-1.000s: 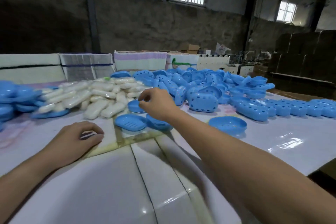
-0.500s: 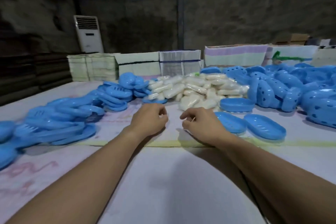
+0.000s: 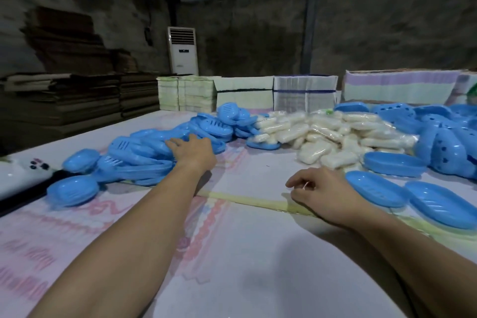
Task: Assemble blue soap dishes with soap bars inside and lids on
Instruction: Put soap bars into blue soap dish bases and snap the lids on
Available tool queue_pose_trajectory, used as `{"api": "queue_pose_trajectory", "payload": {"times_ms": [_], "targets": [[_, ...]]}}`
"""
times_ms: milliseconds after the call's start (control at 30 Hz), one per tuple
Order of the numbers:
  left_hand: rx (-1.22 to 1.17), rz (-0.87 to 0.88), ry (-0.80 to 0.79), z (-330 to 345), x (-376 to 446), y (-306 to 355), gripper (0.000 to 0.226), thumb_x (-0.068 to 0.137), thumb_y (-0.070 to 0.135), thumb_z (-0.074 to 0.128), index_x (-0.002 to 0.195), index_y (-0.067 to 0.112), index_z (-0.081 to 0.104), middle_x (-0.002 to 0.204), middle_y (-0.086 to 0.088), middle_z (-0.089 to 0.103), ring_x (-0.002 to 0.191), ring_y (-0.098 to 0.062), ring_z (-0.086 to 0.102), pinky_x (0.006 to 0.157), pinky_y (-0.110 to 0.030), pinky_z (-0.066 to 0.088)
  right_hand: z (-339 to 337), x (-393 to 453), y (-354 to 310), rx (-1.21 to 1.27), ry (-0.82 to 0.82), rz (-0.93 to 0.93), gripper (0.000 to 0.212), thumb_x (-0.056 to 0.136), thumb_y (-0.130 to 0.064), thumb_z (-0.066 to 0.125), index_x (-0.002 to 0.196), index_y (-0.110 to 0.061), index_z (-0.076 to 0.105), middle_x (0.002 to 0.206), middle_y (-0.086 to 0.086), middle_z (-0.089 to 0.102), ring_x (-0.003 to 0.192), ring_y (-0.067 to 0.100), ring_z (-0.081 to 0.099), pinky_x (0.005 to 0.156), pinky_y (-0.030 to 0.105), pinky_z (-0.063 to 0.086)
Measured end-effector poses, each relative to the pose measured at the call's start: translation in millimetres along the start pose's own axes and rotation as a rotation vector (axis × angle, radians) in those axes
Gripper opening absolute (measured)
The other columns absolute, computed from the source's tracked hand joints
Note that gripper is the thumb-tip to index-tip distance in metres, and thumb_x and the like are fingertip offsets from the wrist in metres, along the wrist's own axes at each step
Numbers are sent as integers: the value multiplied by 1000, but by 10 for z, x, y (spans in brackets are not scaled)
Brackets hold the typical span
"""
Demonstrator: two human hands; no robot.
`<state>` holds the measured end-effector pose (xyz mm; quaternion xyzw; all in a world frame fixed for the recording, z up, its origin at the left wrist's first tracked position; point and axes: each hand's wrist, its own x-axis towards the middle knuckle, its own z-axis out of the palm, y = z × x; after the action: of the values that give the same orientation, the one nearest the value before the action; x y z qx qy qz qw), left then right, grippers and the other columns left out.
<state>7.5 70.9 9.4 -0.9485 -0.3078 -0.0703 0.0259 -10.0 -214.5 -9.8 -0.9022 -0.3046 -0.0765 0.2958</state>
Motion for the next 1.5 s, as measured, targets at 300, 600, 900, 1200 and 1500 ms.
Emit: {"api": "queue_pose_trajectory", "payload": {"times_ms": [300,600,900,1200,1500], "targets": [[-165,296,145,-50,-199,237,10,93,24,52,101,20,57,111,-6,63,92,-27,52,75,-38,42,-24,-27,-5,76,-7,17,17,86,-22,65,90,-37,70,79,-16,66,81,-6,56,65,5,40],[-11,44,-99,-37,-149,30,53,96,28,45,148,23,38,155,-14,33,141,-48,32,108,-78,13,-43,-45,7,87,-35,37,18,87,-23,64,95,-36,72,82,-14,67,81,-7,57,63,4,41],[-188,391,68,-66,-328,347,47,92,22,57,136,24,44,129,-8,47,110,-35,55,76,-43,42,-58,-45,13,122,-4,50,17,87,-22,65,92,-36,72,81,-13,69,79,-2,59,63,6,42],[-423,567,389,-208,-417,514,47,83,14,70,126,26,56,131,3,44,108,-22,52,73,-36,46,-163,10,187,-22,211,121,23,86,-21,64,105,-30,71,94,-13,63,93,8,56,77,25,42],[-822,1066,-209,-14,-896,881,27,79,24,77,96,43,68,118,15,64,111,-1,58,100,-21,45,-281,67,597,-401,192,418,42,91,-38,55,133,-32,53,136,6,50,126,34,37,98,42,38]]}}
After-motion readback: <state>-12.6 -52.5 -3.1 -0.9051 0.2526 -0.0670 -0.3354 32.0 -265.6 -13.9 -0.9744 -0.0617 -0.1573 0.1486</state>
